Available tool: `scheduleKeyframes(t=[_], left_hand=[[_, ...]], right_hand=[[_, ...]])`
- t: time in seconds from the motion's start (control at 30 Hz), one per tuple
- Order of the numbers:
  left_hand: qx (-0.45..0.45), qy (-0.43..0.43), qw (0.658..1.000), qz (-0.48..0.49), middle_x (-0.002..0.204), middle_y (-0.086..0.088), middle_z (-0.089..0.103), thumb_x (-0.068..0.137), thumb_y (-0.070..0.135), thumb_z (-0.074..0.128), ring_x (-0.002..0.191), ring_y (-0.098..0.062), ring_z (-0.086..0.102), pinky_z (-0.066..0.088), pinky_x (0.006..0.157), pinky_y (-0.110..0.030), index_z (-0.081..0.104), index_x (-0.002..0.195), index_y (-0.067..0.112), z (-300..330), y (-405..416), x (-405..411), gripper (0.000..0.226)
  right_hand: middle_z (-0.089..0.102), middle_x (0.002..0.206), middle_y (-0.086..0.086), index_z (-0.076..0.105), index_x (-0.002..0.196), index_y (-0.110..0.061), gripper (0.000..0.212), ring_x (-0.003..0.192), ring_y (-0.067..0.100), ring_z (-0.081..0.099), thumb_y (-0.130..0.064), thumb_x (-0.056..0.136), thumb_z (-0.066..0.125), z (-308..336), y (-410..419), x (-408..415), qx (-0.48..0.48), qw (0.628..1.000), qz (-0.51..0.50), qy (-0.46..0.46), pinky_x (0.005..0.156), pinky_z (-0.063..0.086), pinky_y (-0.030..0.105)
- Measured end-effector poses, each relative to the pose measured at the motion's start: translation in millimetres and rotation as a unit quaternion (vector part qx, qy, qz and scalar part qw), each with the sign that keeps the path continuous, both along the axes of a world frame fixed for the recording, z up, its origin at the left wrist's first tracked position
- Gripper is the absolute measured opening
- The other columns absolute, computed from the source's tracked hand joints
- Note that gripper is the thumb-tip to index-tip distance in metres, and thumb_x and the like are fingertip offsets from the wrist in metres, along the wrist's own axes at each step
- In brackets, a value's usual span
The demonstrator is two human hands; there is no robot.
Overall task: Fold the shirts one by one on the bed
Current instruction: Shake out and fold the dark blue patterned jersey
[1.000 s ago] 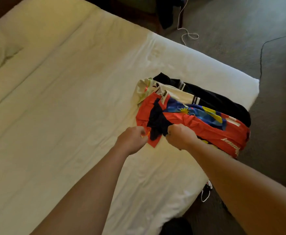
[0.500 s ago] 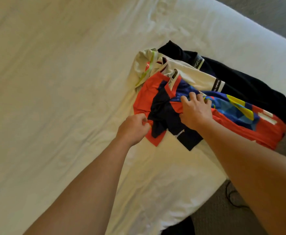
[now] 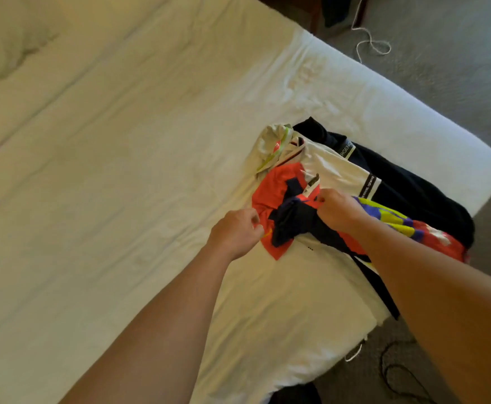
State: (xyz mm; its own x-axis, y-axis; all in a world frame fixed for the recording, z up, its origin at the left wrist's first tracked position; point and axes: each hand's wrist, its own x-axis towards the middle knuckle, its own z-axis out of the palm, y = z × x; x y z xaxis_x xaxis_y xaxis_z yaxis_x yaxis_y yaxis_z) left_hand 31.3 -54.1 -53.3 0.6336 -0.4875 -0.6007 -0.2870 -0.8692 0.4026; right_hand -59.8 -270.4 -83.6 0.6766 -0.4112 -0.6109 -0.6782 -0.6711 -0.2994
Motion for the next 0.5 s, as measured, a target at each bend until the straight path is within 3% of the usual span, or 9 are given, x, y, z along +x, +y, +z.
scheduleKeyframes(t=[0.07, 0.23, 0.33, 0.4, 0.5], left_hand=[[0.002, -0.002, 1.000, 0.000, 0.106, -0.002, 0.069, 0.091, 0.035, 0.058, 0.095, -0.027, 0.064, 0.054, 0.082, -0.039, 0.065, 0.106, 0.023, 25, 13, -4, 0.020], [0.015, -0.012, 1.000, 0.014, 0.119, -0.001, 0.064, 0.093, 0.041, 0.058, 0.100, -0.025, 0.062, 0.054, 0.088, -0.041, 0.062, 0.121, 0.025, 88, 68, -18, 0.032], [0.021, -0.024, 0.999, 0.039, 0.124, -0.002, 0.062, 0.094, 0.042, 0.059, 0.103, -0.026, 0.061, 0.053, 0.091, -0.043, 0.059, 0.127, 0.025, 120, 116, -34, 0.037], [0.021, -0.029, 0.998, 0.058, 0.124, -0.002, 0.062, 0.095, 0.039, 0.060, 0.104, -0.026, 0.061, 0.053, 0.092, -0.044, 0.057, 0.130, 0.024, 136, 151, -47, 0.038], [0.011, -0.058, 0.995, 0.082, 0.121, -0.001, 0.063, 0.096, 0.029, 0.063, 0.107, -0.025, 0.060, 0.052, 0.093, -0.042, 0.052, 0.138, 0.022, 165, 217, -72, 0.044]], right_hand=[[0.065, 0.119, 0.017, 0.065, 0.119, -0.004, 0.034, 0.104, 0.035, 0.062, -0.002, 0.093, 0.043, 29, 19, 6, 0.022, 0.999, 0.037, 0.016, 0.085, 0.051, 0.037], [0.068, 0.108, 0.012, 0.069, 0.112, -0.002, 0.030, 0.096, 0.028, 0.064, -0.006, 0.099, 0.042, 103, 80, 18, 0.053, 0.994, 0.094, 0.005, 0.082, 0.051, 0.034], [0.056, 0.083, -0.001, 0.069, 0.118, -0.006, 0.027, 0.070, 0.013, 0.051, -0.010, 0.099, 0.050, 156, 131, 21, 0.061, 0.987, 0.150, 0.004, 0.062, 0.043, 0.023], [0.057, 0.085, 0.001, 0.070, 0.118, -0.008, 0.027, 0.073, 0.015, 0.050, -0.009, 0.098, 0.052, 185, 163, 18, 0.067, 0.980, 0.186, 0.002, 0.060, 0.040, 0.022], [0.065, 0.091, 0.002, 0.071, 0.086, -0.017, 0.030, 0.084, 0.019, 0.055, -0.002, 0.092, 0.046, 233, 223, 4, 0.087, 0.961, 0.259, -0.031, 0.070, 0.043, 0.028]])
